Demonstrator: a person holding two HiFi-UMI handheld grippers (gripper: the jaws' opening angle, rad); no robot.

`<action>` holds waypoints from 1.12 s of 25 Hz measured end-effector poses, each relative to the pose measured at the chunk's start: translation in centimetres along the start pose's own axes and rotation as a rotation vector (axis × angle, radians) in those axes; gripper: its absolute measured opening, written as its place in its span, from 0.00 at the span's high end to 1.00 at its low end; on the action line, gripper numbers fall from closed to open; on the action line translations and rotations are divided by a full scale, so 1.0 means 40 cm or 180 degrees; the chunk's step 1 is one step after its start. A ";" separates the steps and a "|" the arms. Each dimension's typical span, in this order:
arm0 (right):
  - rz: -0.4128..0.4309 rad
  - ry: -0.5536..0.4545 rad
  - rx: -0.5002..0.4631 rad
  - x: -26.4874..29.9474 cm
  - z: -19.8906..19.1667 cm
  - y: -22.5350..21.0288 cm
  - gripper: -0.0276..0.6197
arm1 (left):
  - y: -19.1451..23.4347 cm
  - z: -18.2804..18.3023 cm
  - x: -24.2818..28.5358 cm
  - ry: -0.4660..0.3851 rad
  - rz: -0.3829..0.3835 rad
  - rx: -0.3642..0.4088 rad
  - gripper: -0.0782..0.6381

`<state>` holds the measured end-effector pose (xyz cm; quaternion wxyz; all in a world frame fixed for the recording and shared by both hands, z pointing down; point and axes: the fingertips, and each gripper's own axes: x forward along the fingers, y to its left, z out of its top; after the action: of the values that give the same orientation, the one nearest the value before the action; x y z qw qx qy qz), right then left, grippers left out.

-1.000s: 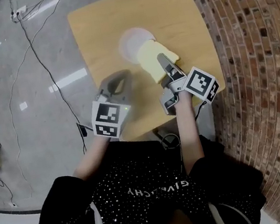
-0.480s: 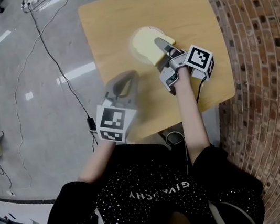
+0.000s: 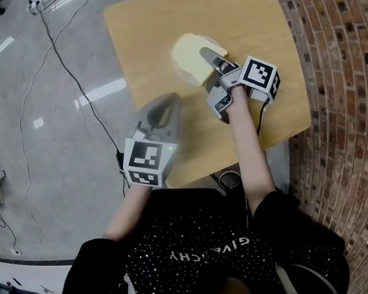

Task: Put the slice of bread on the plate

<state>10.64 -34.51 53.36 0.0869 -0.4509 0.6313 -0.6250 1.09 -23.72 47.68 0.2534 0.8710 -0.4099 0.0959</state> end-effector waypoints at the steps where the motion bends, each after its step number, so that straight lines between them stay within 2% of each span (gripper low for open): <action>1: -0.0056 0.0004 -0.0066 0.000 -0.001 -0.001 0.78 | 0.000 0.000 0.000 0.0002 -0.0006 -0.0004 0.88; 4: -0.0245 0.0058 -0.0329 0.000 -0.009 -0.004 0.59 | 0.002 -0.002 0.001 0.0002 -0.0014 -0.0037 0.88; 6: -0.0410 0.0060 -0.0581 -0.003 -0.009 -0.005 0.52 | 0.004 -0.002 0.002 0.0000 -0.0015 -0.0052 0.88; 11: -0.0983 0.0059 -0.1504 -0.015 -0.008 -0.013 0.38 | 0.006 0.005 -0.001 -0.0028 -0.0019 -0.0071 0.88; 15: -0.1420 -0.0005 -0.1988 -0.039 -0.002 -0.036 0.34 | 0.002 0.007 -0.006 -0.0046 -0.0028 -0.0067 0.88; 18: -0.1645 -0.0057 -0.2082 -0.068 0.009 -0.063 0.33 | 0.000 0.004 -0.009 -0.0047 -0.0038 -0.0070 0.88; 22: -0.1761 -0.0185 -0.1891 -0.122 0.024 -0.092 0.33 | -0.001 0.002 -0.014 -0.0041 -0.0042 -0.0051 0.88; 26: -0.1693 -0.0128 -0.1750 -0.163 0.000 -0.107 0.33 | -0.015 0.010 -0.013 -0.0047 -0.0058 0.0057 0.88; 28: -0.1542 -0.0057 -0.1767 -0.176 -0.027 -0.104 0.34 | -0.027 0.013 -0.009 -0.0057 -0.0081 0.0102 0.88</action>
<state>15.88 -28.19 54.02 -0.1838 -0.5992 0.6509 -0.4284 1.64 -23.18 46.70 0.2370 0.8809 -0.3994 0.0914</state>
